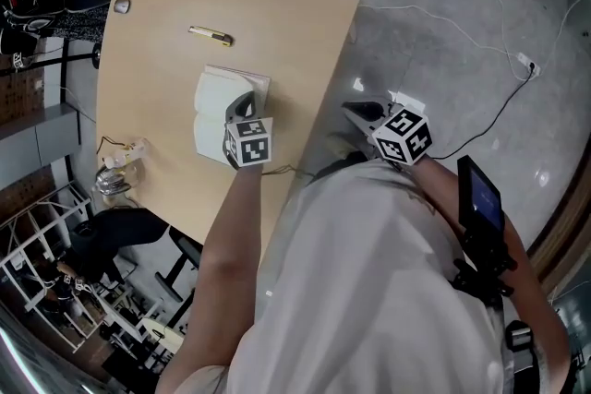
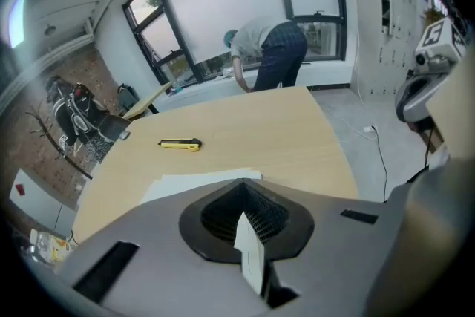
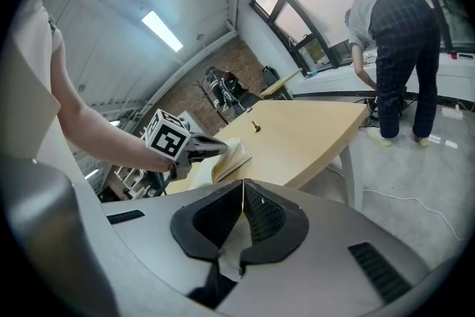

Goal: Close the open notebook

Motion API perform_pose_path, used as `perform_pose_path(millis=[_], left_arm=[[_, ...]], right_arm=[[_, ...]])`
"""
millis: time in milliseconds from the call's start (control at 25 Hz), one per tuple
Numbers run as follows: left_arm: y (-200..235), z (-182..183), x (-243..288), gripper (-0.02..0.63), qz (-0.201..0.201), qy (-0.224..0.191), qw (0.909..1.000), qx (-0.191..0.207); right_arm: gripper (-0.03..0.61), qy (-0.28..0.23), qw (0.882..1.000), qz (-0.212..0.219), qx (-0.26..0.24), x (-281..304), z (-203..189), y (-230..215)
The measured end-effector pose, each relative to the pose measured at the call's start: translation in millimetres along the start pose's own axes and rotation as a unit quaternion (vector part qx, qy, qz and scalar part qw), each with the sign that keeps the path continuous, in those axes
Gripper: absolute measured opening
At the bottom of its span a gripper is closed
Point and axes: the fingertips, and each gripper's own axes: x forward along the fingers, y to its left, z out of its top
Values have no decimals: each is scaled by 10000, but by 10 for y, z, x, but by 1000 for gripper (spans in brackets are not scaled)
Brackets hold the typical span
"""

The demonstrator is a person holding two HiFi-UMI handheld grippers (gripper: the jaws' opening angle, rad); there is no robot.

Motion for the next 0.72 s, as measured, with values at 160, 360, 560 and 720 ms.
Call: perform_pose_path(millis=[160,360,560,720], left_arm=[[60,-67,-240,3,306,-282,9984,-390],[93,-132,-569,3,577,-533,9943,-720],[164,-202,-968,3,964,-747,9825,-1410],[240,-581,-1094,3,1320,-761,9641,-2175]], right_arm=[[17,160,9995,198,-181,57,-5,103],[17,411,9968,520,-452,178,26,274],[17,685,9907,880,-776,313,69,505],[17,972,9820,1213,-1069,556,5,667]])
